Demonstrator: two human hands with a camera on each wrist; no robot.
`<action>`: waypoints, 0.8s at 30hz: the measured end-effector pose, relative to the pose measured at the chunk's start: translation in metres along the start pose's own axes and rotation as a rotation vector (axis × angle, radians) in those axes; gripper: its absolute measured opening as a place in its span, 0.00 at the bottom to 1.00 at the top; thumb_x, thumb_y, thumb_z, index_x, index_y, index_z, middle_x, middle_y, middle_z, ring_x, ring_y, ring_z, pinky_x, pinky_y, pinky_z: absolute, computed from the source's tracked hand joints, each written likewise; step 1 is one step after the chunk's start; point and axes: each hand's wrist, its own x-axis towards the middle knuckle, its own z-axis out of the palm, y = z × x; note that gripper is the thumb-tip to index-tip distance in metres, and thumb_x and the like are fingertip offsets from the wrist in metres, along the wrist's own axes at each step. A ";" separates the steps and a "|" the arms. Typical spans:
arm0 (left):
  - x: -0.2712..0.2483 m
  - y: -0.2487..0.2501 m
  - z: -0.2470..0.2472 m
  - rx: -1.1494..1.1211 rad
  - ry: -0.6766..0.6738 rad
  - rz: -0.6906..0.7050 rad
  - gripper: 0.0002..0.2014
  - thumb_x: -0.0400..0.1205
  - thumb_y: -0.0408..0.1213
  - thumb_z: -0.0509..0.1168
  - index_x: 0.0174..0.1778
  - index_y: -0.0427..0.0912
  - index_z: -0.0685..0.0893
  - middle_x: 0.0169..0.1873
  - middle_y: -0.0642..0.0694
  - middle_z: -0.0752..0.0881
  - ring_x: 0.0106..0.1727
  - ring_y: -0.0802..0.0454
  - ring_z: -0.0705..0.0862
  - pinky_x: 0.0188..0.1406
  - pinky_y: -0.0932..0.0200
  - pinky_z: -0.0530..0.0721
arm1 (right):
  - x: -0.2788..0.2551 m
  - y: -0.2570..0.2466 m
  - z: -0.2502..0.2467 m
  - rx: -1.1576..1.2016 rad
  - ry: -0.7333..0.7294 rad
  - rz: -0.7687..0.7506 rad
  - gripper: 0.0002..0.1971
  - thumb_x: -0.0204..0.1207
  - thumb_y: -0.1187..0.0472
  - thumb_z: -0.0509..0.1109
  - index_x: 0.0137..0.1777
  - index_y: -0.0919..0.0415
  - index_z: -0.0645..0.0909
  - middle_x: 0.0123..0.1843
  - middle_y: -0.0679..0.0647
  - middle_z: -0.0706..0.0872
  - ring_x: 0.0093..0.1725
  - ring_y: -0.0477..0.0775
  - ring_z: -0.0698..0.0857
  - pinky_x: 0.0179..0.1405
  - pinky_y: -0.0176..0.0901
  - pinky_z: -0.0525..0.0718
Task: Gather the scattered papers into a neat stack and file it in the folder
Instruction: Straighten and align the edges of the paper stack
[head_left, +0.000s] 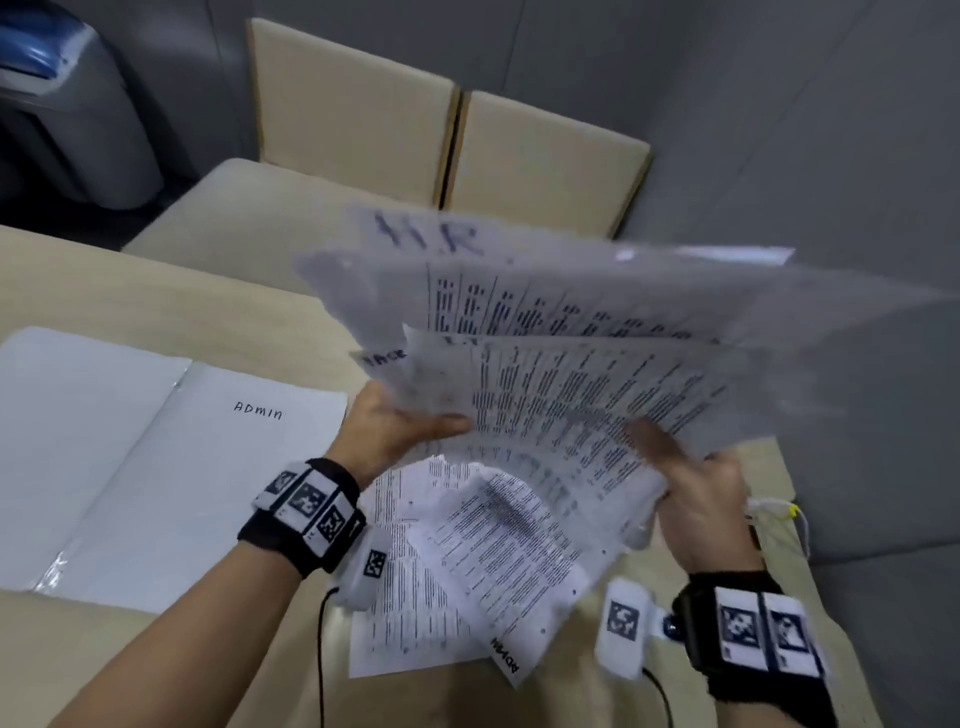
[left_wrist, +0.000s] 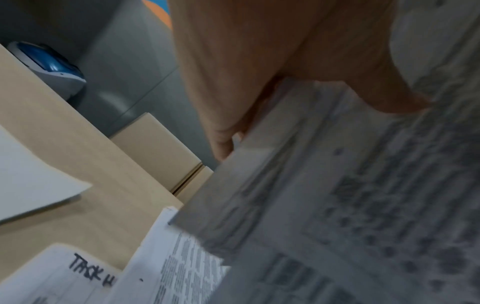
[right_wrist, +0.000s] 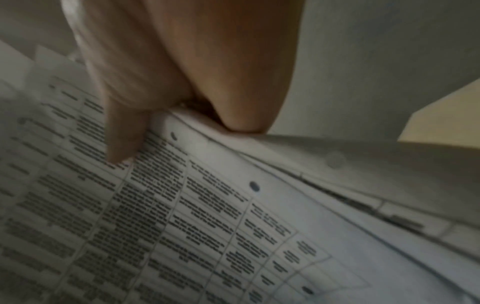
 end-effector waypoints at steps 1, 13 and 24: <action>-0.001 -0.003 0.004 0.009 0.006 0.018 0.22 0.64 0.18 0.78 0.51 0.41 0.86 0.42 0.54 0.94 0.46 0.60 0.93 0.45 0.67 0.89 | 0.000 0.011 0.002 -0.023 0.015 0.038 0.13 0.67 0.63 0.78 0.53 0.57 0.88 0.45 0.42 0.96 0.48 0.42 0.93 0.49 0.36 0.90; 0.010 -0.001 0.027 0.166 0.171 0.147 0.28 0.65 0.39 0.85 0.57 0.39 0.83 0.52 0.40 0.89 0.53 0.49 0.90 0.53 0.53 0.90 | 0.011 0.051 0.010 -0.137 0.109 0.233 0.08 0.75 0.63 0.79 0.50 0.53 0.84 0.44 0.47 0.93 0.43 0.44 0.92 0.41 0.31 0.90; 0.017 -0.027 0.034 0.125 0.245 -0.083 0.26 0.60 0.46 0.85 0.51 0.40 0.89 0.46 0.43 0.94 0.48 0.44 0.93 0.49 0.40 0.92 | 0.004 0.050 0.012 -0.064 0.134 0.143 0.03 0.80 0.65 0.73 0.46 0.57 0.82 0.35 0.47 0.90 0.28 0.34 0.89 0.26 0.24 0.83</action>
